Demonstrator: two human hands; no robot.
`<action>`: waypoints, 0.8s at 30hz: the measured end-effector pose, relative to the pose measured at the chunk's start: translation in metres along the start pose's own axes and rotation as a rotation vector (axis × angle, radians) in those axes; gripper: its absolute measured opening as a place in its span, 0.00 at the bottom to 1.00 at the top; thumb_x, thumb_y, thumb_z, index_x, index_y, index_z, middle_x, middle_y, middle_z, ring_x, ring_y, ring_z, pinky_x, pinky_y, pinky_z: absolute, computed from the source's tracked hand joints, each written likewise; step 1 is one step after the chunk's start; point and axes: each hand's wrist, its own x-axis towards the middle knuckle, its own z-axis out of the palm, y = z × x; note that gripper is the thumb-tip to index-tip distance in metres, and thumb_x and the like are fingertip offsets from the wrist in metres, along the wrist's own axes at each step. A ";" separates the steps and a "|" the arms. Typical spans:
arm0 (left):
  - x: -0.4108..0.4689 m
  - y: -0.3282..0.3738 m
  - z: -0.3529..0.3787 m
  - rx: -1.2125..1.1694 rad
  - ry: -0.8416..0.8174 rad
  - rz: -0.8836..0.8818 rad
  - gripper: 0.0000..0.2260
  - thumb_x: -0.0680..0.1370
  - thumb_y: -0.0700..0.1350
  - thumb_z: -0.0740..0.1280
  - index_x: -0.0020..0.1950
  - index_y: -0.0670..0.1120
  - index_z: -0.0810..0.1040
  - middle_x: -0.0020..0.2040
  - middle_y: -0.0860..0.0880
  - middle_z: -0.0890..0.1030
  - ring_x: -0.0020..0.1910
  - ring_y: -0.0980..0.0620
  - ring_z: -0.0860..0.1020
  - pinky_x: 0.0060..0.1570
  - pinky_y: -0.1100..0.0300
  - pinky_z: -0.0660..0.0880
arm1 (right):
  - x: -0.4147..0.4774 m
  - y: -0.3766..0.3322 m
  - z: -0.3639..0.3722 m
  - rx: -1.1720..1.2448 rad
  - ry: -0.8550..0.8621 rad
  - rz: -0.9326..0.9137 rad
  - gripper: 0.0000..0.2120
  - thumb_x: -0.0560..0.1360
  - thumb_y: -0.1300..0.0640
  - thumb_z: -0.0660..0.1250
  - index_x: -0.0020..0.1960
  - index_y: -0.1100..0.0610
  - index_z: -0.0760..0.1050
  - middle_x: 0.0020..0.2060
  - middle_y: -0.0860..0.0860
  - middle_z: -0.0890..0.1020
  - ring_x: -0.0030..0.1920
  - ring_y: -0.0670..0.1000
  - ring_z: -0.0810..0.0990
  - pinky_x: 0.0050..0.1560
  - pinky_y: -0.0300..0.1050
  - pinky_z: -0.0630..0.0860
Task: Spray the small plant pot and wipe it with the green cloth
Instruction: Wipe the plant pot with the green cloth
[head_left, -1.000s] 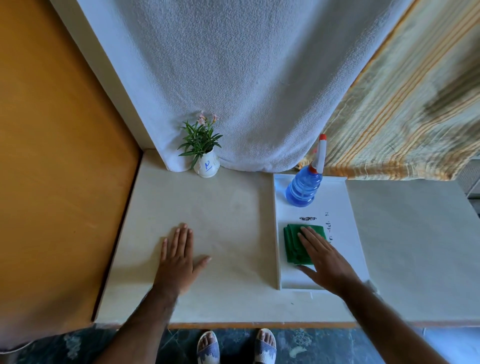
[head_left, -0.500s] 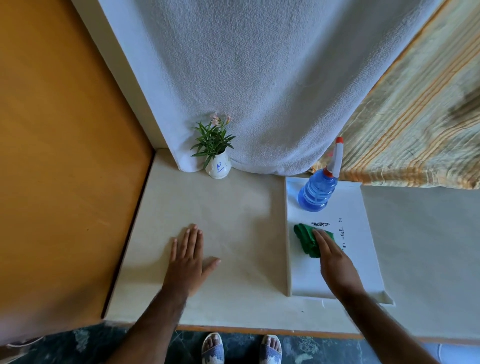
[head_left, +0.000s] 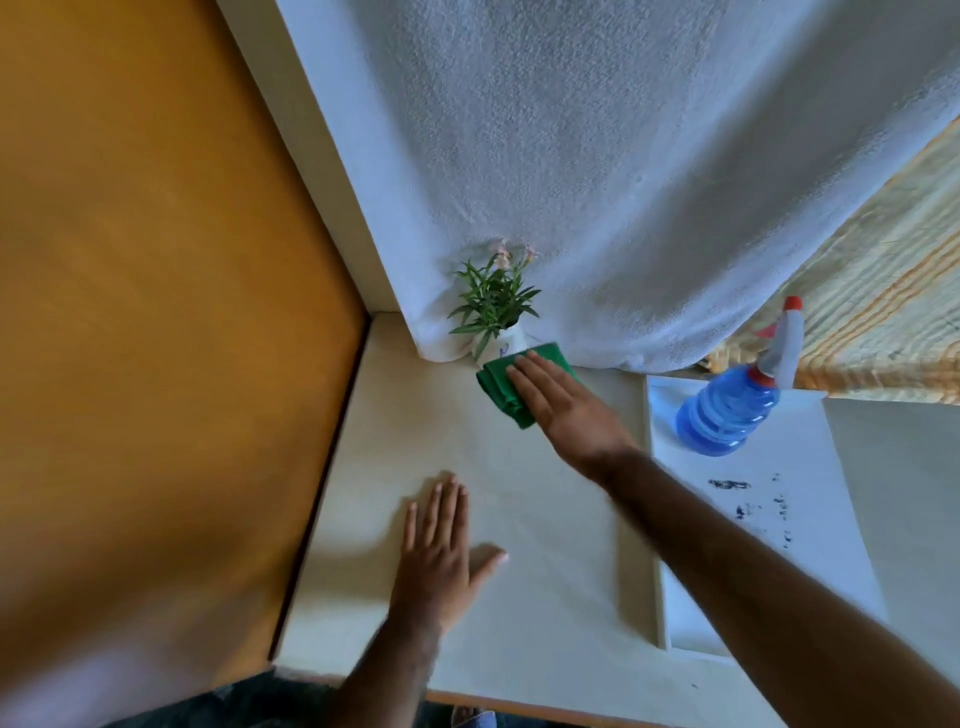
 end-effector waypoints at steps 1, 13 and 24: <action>0.000 -0.001 0.001 0.003 -0.001 -0.004 0.44 0.79 0.73 0.49 0.82 0.39 0.54 0.82 0.40 0.54 0.81 0.40 0.54 0.75 0.38 0.52 | 0.010 0.001 0.005 -0.002 -0.020 -0.012 0.24 0.79 0.62 0.51 0.71 0.66 0.73 0.68 0.62 0.77 0.68 0.63 0.76 0.69 0.56 0.63; -0.002 0.000 0.000 -0.005 0.101 0.013 0.43 0.79 0.72 0.55 0.81 0.39 0.56 0.82 0.41 0.56 0.81 0.43 0.54 0.76 0.36 0.58 | 0.042 0.016 0.050 0.038 -0.098 -0.116 0.25 0.79 0.65 0.49 0.72 0.68 0.70 0.71 0.64 0.73 0.72 0.63 0.70 0.73 0.57 0.64; -0.003 0.000 -0.002 -0.005 0.077 0.004 0.44 0.79 0.72 0.54 0.82 0.40 0.55 0.83 0.42 0.55 0.82 0.43 0.52 0.75 0.36 0.60 | 0.028 0.013 0.055 0.158 -0.071 -0.126 0.23 0.80 0.66 0.52 0.73 0.66 0.70 0.72 0.62 0.72 0.73 0.61 0.69 0.72 0.57 0.68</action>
